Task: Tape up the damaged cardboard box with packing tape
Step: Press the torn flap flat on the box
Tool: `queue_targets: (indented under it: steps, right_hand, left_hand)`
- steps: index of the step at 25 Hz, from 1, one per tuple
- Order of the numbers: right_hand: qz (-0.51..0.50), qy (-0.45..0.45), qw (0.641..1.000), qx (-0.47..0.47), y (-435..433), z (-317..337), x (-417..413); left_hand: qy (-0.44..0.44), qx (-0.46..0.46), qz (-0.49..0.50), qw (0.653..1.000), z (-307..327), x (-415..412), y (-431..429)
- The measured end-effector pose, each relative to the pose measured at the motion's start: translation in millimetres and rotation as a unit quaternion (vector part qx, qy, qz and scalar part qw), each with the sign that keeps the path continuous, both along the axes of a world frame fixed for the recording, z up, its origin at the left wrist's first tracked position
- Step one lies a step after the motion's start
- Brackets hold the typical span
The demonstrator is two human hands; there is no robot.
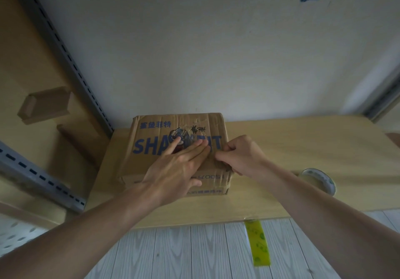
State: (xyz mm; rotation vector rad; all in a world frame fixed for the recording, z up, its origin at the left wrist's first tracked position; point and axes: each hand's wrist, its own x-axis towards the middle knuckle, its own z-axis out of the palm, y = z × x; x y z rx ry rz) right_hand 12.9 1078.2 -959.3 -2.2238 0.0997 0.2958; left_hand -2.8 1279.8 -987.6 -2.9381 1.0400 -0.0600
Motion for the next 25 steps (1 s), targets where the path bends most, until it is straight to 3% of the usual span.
queue_targets:
  steps: [3,5,7,12,16,25]
  right_hand:
    - [-0.005,-0.005,1.000,-0.003,1,-1,-1]
    - [-0.008,-0.012,1.000,0.003,0,-2,-1]
    - [-0.003,-0.010,1.000,0.009,-1,-2,-2]
    - [0.002,-0.016,1.000,0.023,-4,-5,-4]
    - [0.003,-0.021,0.999,0.027,-3,-8,-3]
    - [-0.003,-0.036,0.999,0.019,-1,-10,-1]
  left_hand:
    - [-0.025,-0.037,-0.037,0.998,-4,0,4]
    - [0.018,-0.089,-0.036,0.995,2,3,7]
    - [0.058,-0.094,-0.002,0.994,6,9,17]
    - [0.034,-0.130,0.104,0.985,-2,7,54]
    - [-0.004,-0.107,0.069,0.992,-5,6,53]
    - [0.025,-0.076,0.056,0.995,-5,10,54]
